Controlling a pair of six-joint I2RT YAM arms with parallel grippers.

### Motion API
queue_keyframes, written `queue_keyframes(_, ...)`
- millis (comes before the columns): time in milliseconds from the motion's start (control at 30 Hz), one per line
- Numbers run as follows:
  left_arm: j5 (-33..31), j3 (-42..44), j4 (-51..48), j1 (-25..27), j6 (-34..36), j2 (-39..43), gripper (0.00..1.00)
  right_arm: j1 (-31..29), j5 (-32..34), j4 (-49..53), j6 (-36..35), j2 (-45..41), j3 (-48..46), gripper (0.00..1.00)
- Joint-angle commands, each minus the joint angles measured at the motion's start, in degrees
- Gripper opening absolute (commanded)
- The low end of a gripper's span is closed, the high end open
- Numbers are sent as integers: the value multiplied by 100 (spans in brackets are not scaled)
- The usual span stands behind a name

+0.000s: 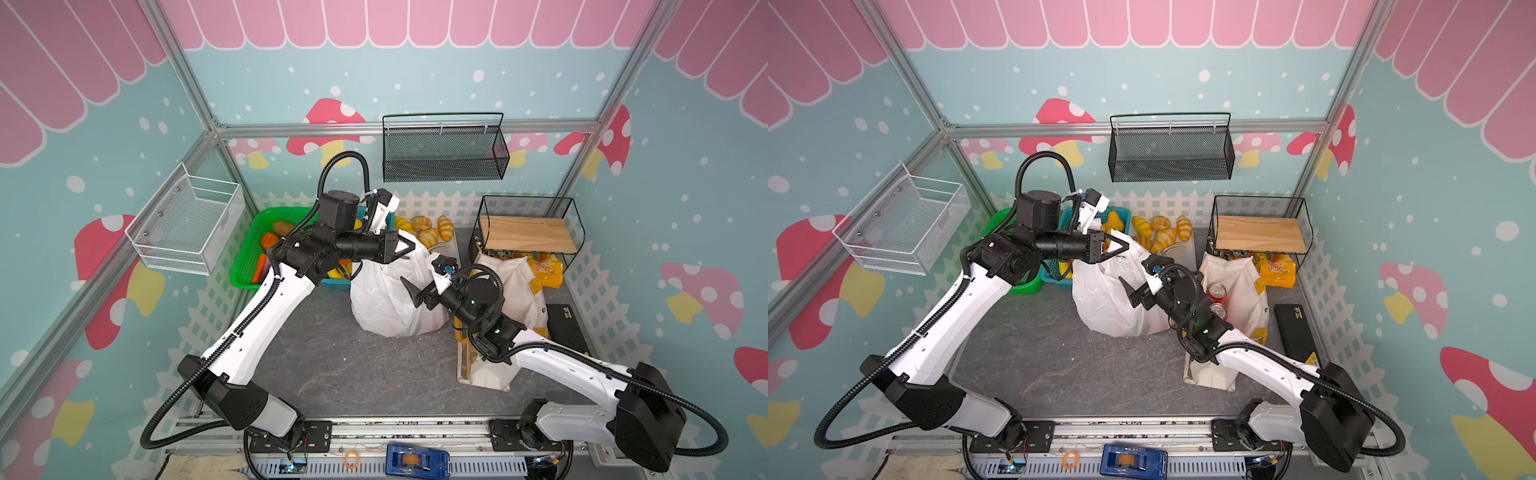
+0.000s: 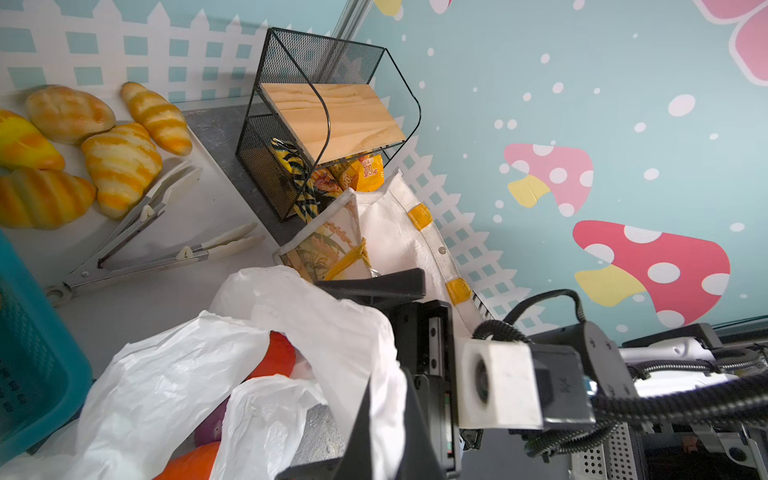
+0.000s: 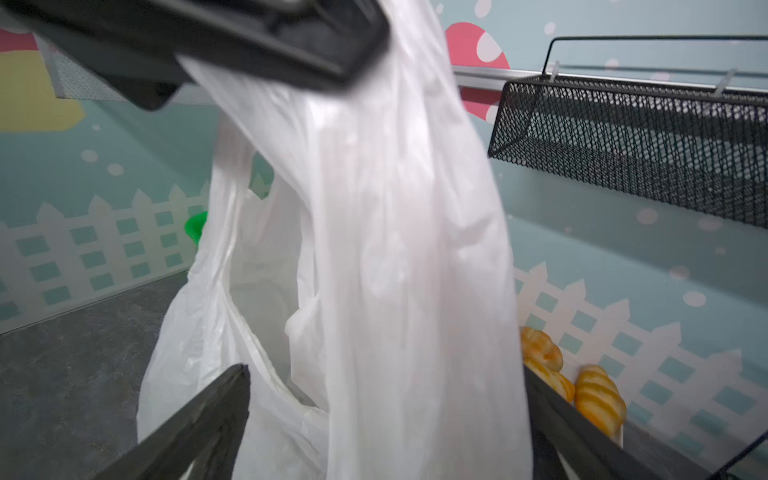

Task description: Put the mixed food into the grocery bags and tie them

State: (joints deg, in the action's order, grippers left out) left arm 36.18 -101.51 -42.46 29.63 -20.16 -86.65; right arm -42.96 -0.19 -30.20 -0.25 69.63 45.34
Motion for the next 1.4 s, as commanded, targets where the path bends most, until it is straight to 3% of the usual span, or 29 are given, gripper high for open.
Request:
queue_keyframes(0, 156, -150, 119, -38, 102, 20, 0, 274, -909, 737, -641, -294, 282, 98)
queue_keyframes(67, 177, -168, 115, -36, 104, 17, 0, 604, -1561, 1044, -805, -406, 387, 98)
queue_keyframes(200, 255, -199, 115, -51, 134, 17, 0, 1537, -3506, 1259, -843, -303, 564, 98)
queue_keyframes(367, 309, -226, 117, -54, 118, -29, 0, 1730, -4561, 1310, -1071, 315, 1007, 92)
queue_keyframes(533, 315, -243, 100, -65, 142, -62, 0, 1790, -4804, 1034, -1026, 709, 1196, 50)
queue_keyframes(667, 293, -246, 94, -88, 152, -47, 0, 1900, -4777, 733, -742, 746, 1012, 3)
queue_keyframes(700, 284, -246, 94, -97, 176, -32, 4, 1931, -4780, 584, -634, 722, 918, 0)
queue_keyframes(833, 213, -207, 112, -116, 503, 222, 37, 2052, -4715, 319, -116, 691, 689, 0)
queue_keyframes(933, 372, 18, 304, -119, 799, 620, 52, 2140, -4711, 331, 175, 717, 609, 0)
queue_keyframes(1033, 482, 529, 459, -125, 1363, 1251, 59, 2225, -4635, 332, 427, 710, 572, 0)
queue_keyframes(1167, -301, 1814, 987, -370, 1974, 2493, 73, 2315, -4616, 330, 709, 703, 598, 0)
queue_keyframes(1233, -441, 2381, 1289, -894, 2003, 2992, 78, 2344, -4634, 317, 827, 726, 642, 0)
queue_keyframes(1367, -57, 3167, 1755, -1778, 2384, 3345, 87, 2376, -4697, 316, 914, 743, 720, 0)
